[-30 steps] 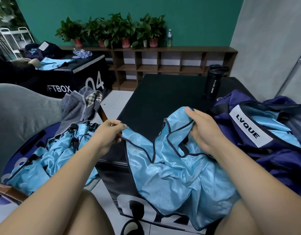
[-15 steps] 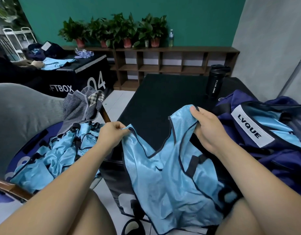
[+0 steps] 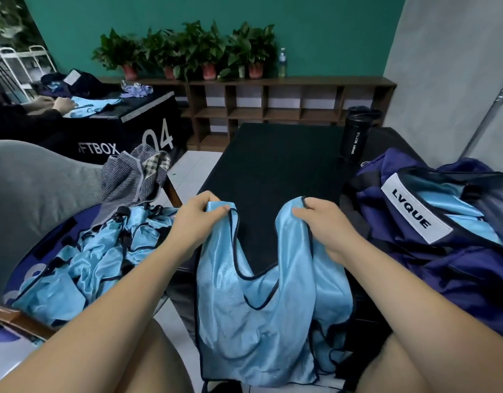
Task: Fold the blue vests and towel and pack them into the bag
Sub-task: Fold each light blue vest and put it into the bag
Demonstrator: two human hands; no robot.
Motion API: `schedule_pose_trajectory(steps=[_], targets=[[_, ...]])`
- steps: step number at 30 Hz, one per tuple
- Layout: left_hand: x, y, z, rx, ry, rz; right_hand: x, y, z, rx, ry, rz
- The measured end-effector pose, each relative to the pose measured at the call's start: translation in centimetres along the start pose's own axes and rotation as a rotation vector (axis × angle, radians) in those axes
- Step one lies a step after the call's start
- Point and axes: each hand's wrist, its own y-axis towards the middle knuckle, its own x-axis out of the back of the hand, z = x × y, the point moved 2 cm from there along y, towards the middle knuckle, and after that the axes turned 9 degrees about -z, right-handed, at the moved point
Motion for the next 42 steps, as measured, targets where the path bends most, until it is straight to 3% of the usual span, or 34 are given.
schedule_pose_trajectory(steps=[7, 16, 26, 33, 42], targets=[[-1.9, -1.6, -2.3, -0.065, -0.146, 0.106, -4.5, -2.3, 0.1, -0.027, -0.063, 0.221], [-1.8, -2.2, -2.8, -0.076, -0.140, 0.127, -5.1, -1.9, -0.2, 0.105, -0.107, 0.136], [-0.1, -2.1, -0.6, 0.151, -0.148, 0.207, -3.6, -1.7, -0.3, 0.109, -0.085, 0.113], [-0.8, -3.2, -1.7, 0.411, -0.324, 0.532, -4.0, -2.3, 0.3, 0.090, -0.093, 0.153], [-1.1, -3.4, -1.9, 0.544, -0.336, 0.581, -3.6, -2.7, 0.5, 0.089, -0.072, 0.167]])
